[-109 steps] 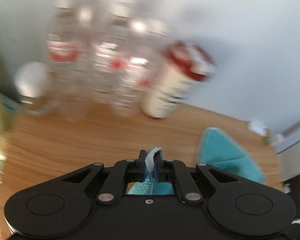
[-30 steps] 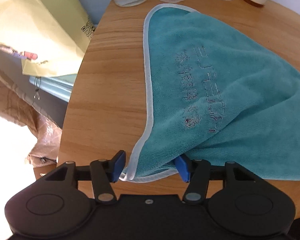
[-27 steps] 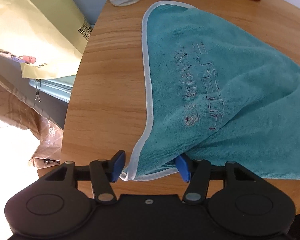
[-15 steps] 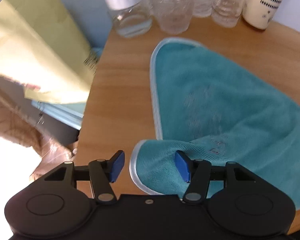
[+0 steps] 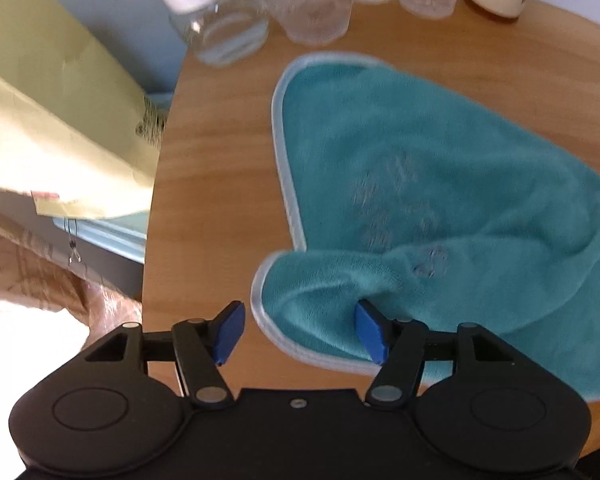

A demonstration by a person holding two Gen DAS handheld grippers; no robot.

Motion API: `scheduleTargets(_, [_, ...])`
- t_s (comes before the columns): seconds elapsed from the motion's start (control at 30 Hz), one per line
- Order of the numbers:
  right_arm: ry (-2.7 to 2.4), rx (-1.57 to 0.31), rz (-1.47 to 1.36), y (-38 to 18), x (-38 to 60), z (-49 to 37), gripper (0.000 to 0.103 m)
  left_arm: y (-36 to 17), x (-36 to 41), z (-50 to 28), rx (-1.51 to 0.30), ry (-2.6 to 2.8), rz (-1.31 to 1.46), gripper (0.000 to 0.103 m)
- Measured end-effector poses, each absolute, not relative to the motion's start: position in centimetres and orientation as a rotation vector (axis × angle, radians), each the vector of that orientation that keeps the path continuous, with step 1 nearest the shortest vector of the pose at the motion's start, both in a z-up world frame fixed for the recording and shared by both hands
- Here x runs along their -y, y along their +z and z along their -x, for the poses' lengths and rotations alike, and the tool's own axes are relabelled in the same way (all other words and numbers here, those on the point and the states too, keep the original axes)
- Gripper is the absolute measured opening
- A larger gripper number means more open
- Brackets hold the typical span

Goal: Fold towel

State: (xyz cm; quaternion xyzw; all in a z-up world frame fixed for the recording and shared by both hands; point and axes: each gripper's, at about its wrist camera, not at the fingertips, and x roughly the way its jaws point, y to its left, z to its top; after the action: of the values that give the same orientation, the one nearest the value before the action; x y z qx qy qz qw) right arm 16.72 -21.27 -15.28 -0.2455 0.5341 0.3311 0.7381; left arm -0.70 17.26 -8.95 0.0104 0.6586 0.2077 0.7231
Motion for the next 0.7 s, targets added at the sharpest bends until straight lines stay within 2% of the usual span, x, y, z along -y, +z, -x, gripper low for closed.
scheduleTargets(0.1, [0.786, -1.216, 0.537, -15.8, 21.0, -17.3, 0.037, -9.4, -17.3, 1.6, -1.475, 0.46, -0.017, 0.062])
scheduleTargets(0.23, [0.8, -1.232, 0.535, -16.0, 21.0, -17.9, 0.037, -9.6, -17.3, 2.1, -1.486, 0.455, -0.006, 0.062])
scheduleTargets(0.3, [0.818, -1.242, 0.518, -16.0, 21.2, -18.2, 0.033, -9.6, -17.4, 2.4, -1.491, 0.459, 0.003, 0.062])
scheduleTargets(0.4, [0.822, -1.237, 0.515, -16.1, 21.6, -18.5, 0.011, -9.6, -17.3, 2.7, -1.492, 0.459, 0.002, 0.062])
scheduleTargets(0.43, [0.821, -1.237, 0.52, -16.2, 21.6, -18.7, 0.007, -9.7, -17.4, 2.9, -1.494, 0.46, 0.003, 0.062])
scheduleTargets(0.7, [0.649, -1.206, 0.601, -16.5, 22.6, -20.2, 0.006, -10.3, -17.5, 3.3, -1.543, 0.496, -0.022, 0.066])
